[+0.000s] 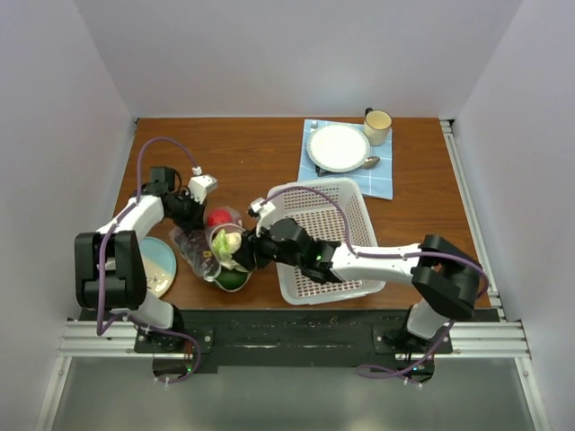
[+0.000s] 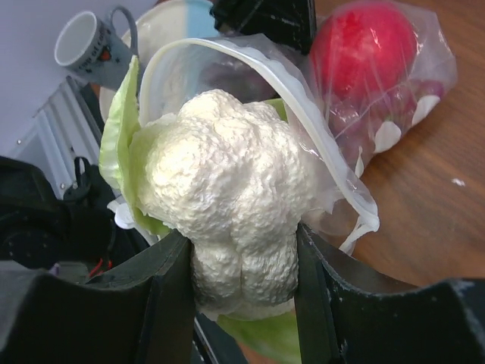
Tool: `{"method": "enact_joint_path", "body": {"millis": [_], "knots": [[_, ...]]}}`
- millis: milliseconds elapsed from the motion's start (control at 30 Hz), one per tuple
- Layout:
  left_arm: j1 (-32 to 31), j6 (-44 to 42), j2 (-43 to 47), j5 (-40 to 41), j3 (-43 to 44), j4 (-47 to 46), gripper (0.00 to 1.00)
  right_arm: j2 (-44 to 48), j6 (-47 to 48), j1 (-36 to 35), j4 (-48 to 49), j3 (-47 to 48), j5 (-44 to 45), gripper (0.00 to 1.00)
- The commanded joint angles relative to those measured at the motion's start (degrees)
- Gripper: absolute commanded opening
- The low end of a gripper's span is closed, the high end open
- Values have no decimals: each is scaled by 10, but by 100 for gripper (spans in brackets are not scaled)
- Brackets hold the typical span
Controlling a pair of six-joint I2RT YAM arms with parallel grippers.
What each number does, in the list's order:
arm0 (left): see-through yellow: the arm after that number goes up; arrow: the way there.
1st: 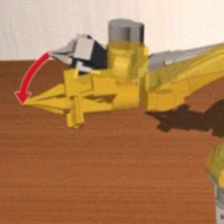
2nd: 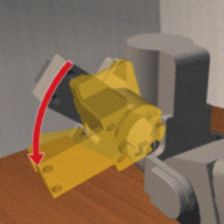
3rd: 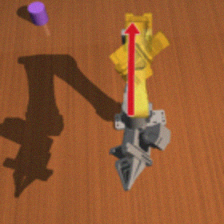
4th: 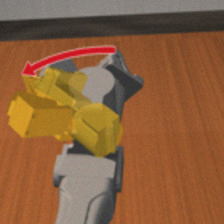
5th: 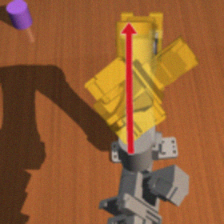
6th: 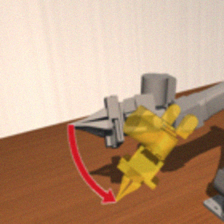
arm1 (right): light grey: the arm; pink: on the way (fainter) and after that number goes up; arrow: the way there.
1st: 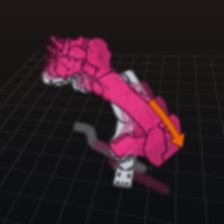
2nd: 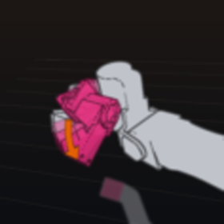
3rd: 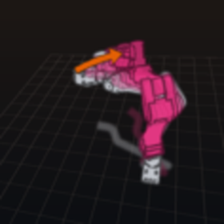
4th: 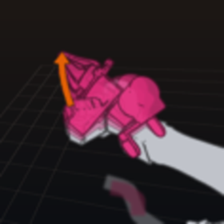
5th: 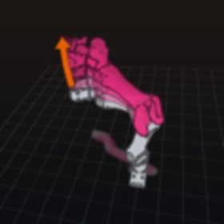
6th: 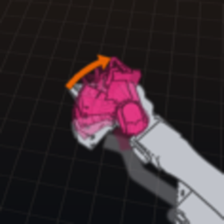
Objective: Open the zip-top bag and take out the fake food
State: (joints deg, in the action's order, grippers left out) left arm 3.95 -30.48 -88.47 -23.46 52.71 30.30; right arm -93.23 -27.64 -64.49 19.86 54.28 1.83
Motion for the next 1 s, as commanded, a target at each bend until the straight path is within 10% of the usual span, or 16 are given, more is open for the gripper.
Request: {"method": "enact_joint_path", "body": {"millis": [0, 133, 467, 667, 800, 967], "knots": [[9, -6, -22, 103, -12, -2, 15, 85, -12, -3, -28, -35, -1, 1], [9, -7, -23, 106, -12, -2, 14, 167, 32, -2, -210, -26, 141, 0], [4, 11, -29, 90, -2, -2, 12, 307, 8, -2, -318, -46, 350, 0], [-1, 16, -5, 70, 24, 32, 12, 248, 7, 13, -414, -19, 445, 29], [-10, 20, 13, 54, 31, 42, 12, 191, 65, 14, -410, 37, 436, 97], [-14, 13, 22, 61, 12, 42, 12, 164, 208, 9, -300, 91, 333, 99]]}}
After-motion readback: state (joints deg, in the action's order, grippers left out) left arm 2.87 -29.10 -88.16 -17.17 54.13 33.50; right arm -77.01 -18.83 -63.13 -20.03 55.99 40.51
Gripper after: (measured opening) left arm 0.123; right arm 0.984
